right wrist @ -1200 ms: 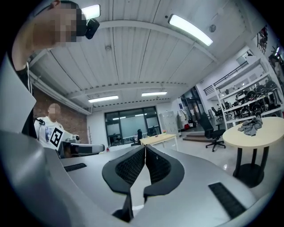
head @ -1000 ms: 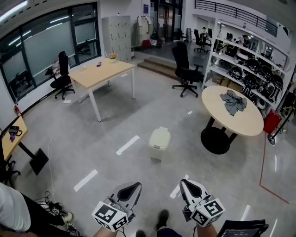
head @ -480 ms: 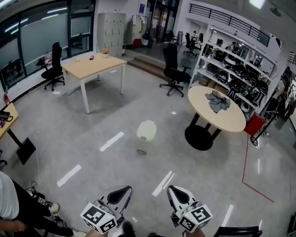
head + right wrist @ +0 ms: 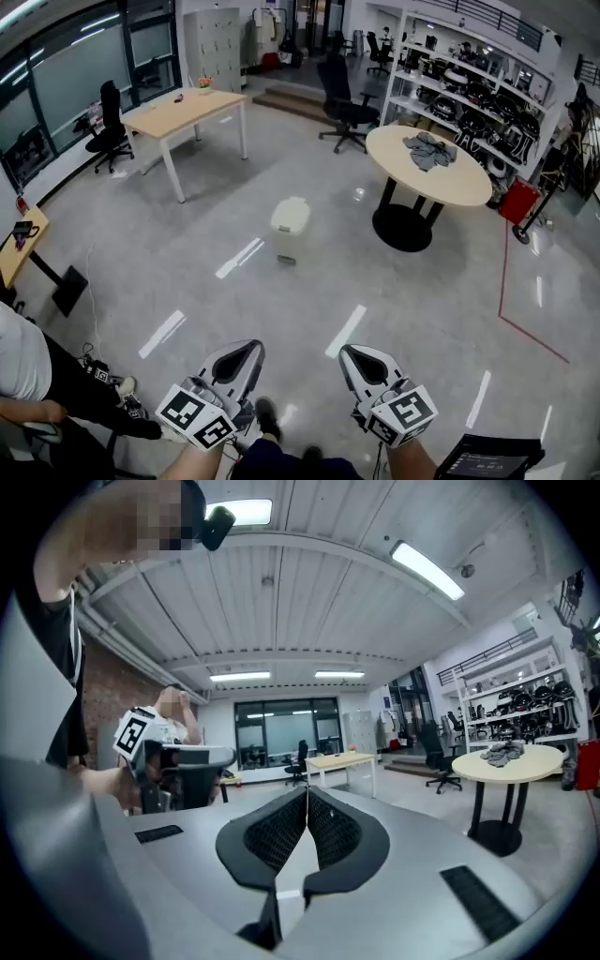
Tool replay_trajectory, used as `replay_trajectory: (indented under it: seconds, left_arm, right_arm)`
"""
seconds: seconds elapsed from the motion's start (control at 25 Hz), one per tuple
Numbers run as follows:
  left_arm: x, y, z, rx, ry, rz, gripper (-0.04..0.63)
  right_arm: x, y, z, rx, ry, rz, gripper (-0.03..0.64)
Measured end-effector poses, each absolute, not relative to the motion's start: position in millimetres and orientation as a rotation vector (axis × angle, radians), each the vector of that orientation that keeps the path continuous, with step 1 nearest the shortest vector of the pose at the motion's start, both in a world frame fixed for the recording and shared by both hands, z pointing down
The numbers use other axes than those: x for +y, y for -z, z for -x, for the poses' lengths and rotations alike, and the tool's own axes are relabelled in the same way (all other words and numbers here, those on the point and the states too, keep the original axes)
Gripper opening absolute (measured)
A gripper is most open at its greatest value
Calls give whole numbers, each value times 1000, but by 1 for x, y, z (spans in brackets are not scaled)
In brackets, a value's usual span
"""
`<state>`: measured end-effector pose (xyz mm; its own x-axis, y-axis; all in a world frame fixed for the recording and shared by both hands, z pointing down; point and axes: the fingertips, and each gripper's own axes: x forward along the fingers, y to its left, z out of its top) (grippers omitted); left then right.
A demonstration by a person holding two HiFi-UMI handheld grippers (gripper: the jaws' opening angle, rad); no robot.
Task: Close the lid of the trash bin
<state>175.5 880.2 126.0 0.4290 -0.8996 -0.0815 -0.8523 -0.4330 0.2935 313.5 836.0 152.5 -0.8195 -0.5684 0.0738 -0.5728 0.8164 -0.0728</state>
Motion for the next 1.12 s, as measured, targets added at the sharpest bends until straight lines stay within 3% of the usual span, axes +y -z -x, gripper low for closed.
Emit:
replay_trajectory:
  seconds: [0.24, 0.64, 1.12]
  left_arm:
    - [937, -129, -216, -1545, 201, -2456, 2]
    - [1014, -111, -216, -1545, 128, -2532, 2]
    - [1107, -135, -119, -1645, 283, -2445, 2]
  right_arm:
    - [886, -161, -363, -2967, -328, -972, 9]
    - [955, -120, -365, -3009, -242, -1064, 9]
    - [1063, -126, -291, -2958, -199, -1096, 9]
